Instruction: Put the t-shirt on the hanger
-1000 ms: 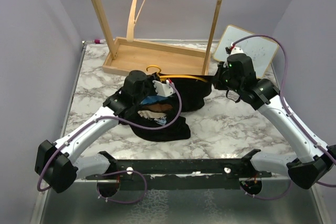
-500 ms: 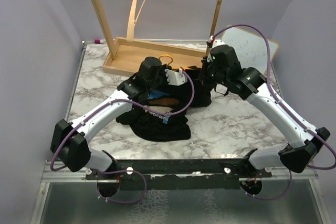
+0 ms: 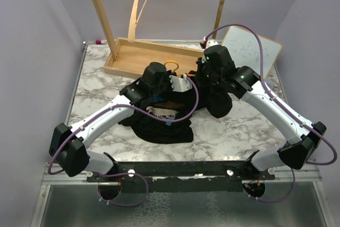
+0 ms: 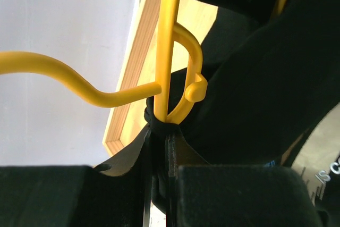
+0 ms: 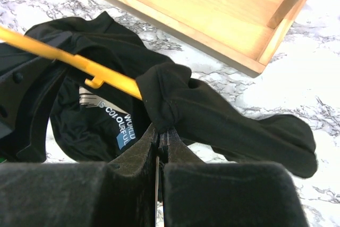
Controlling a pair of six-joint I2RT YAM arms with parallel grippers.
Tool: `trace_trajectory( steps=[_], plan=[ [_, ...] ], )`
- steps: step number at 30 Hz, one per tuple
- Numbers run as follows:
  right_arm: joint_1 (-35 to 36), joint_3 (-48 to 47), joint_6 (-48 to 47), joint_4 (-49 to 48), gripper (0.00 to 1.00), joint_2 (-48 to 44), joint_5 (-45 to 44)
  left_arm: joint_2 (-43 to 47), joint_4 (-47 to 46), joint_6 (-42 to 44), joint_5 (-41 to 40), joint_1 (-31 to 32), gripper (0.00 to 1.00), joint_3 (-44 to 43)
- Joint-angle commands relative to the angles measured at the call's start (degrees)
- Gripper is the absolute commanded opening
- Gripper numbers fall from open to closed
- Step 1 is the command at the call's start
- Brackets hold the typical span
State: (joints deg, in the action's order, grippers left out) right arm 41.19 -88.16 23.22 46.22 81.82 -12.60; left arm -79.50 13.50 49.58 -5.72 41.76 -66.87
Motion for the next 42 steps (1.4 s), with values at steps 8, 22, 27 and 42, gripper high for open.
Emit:
trace_trajectory(
  steps=[8, 22, 27, 42],
  plan=[
    [0.5, -0.9, -4.8, -1.8, 0.01, -1.2, 7.3, 8.0, 4.6, 7.8, 7.6, 0.8, 0.0, 4.2],
    [0.5, 1.8, -10.0, 3.5, 0.01, -6.8, 13.8, 11.5, 10.4, 21.2, 9.7, 0.5, 0.0, 7.6],
    [0.5, 2.5, -13.1, 5.9, 0.01, -7.6, 17.8, 11.8, 10.9, 24.6, 10.6, -0.4, 0.0, 7.6],
    [0.5, 5.0, -18.6, 4.4, 0.01, -4.3, 29.2, 10.7, 17.2, 24.1, 20.7, -0.5, 0.0, 2.5]
  ],
)
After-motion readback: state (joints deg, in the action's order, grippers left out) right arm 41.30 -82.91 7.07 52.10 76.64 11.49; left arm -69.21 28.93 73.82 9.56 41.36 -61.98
